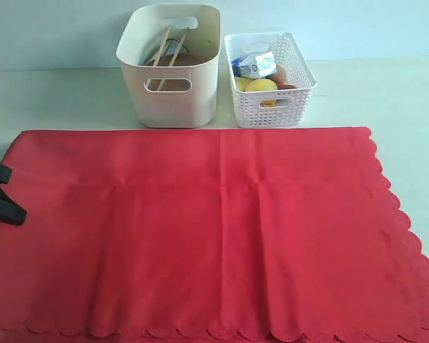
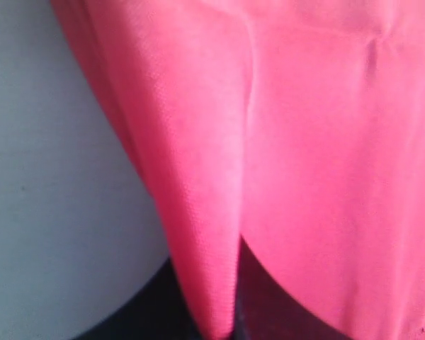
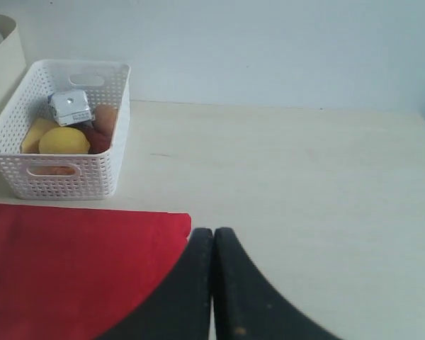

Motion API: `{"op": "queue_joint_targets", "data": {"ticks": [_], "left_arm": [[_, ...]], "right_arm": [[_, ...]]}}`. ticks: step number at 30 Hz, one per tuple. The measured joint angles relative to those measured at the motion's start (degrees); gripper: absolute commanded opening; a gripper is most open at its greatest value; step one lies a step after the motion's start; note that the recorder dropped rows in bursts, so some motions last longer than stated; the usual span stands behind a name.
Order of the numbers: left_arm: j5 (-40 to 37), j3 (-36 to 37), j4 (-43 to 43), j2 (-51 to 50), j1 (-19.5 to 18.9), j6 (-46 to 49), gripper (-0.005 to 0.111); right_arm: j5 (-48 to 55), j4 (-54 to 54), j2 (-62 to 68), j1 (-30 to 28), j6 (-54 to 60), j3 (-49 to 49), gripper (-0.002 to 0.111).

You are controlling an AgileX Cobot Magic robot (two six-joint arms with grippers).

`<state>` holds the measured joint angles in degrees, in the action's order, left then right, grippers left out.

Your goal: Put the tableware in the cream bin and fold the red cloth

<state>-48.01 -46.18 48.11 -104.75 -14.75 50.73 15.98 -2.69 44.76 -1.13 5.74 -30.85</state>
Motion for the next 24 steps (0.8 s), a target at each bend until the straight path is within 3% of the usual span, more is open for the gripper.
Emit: {"op": "queue_joint_targets", "data": {"ticks": [7, 10, 17, 24], "left_arm": [[-3.41, 0.12, -0.36, 6.1, 0.1, -0.38, 0.0], [-4.44, 0.12, -2.69, 7.44, 0.1, -3.02, 0.0], [-5.76, 0.12, -9.76, 7.59, 0.1, -9.2, 0.0], [-5.99, 0.12, -10.37, 9.05, 0.1, -9.77, 0.0]], "right_arm": [[-3.2, -0.9, 0.59, 0.0, -4.11, 0.0, 0.0], [3.36, -7.21, 1.79, 0.0, -7.67, 0.0, 0.0], [14.42, -33.86, 16.57, 0.0, 20.01, 0.0, 0.0], [15.39, -37.85, 32.24, 2.31, 26.29, -3.11, 0.0]]}}
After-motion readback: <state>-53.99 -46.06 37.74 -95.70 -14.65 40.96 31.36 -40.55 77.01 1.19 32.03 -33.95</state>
